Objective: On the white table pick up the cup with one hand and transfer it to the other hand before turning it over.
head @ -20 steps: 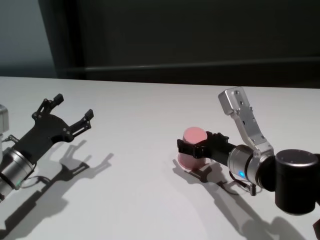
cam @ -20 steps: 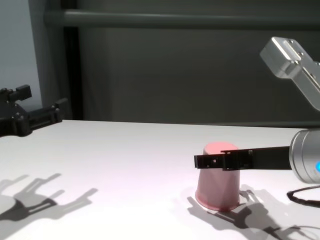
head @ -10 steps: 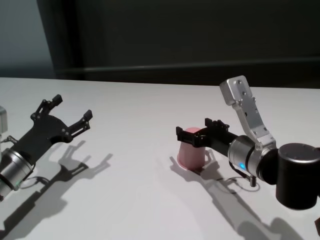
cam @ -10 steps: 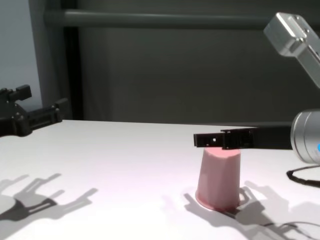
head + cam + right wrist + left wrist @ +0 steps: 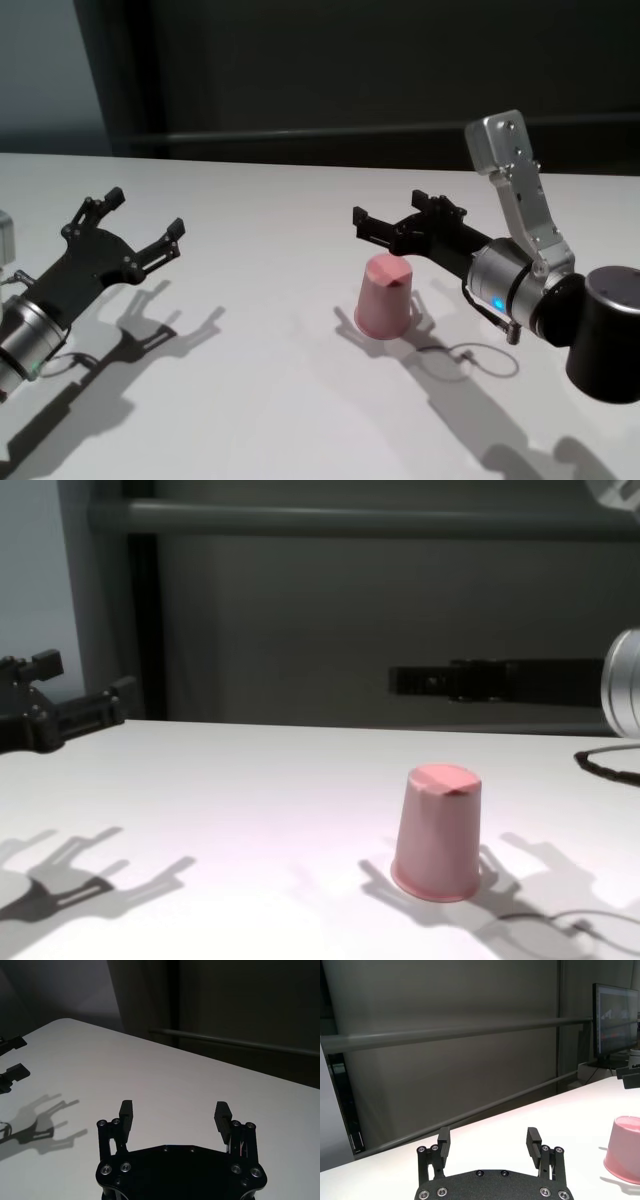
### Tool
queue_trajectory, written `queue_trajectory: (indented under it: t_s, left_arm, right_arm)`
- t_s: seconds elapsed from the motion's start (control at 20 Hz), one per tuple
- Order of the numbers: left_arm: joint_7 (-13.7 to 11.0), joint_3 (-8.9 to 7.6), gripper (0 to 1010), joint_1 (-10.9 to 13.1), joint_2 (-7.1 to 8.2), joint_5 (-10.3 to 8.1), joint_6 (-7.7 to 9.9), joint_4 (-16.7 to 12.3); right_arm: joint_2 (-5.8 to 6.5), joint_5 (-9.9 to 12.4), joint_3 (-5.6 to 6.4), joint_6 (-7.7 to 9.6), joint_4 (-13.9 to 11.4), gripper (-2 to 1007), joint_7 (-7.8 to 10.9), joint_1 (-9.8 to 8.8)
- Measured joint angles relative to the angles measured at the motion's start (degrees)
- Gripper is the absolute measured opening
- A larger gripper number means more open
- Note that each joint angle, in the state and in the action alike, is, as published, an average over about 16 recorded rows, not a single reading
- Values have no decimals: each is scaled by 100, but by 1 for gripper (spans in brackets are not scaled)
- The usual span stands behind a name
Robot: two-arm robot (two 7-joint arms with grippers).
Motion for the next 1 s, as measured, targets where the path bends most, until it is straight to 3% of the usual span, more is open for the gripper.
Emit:
queue_trajectory:
  t_s: [0.45, 1.0]
  left_arm:
    - [0, 0, 1001, 0, 0, 0, 0, 0]
    - [0, 0, 1001, 0, 0, 0, 0, 0]
  right_arm:
    - [110, -163, 340, -783, -38, 1002, 286, -198]
    - [81, -377, 799, -1600, 210, 1002, 284, -658]
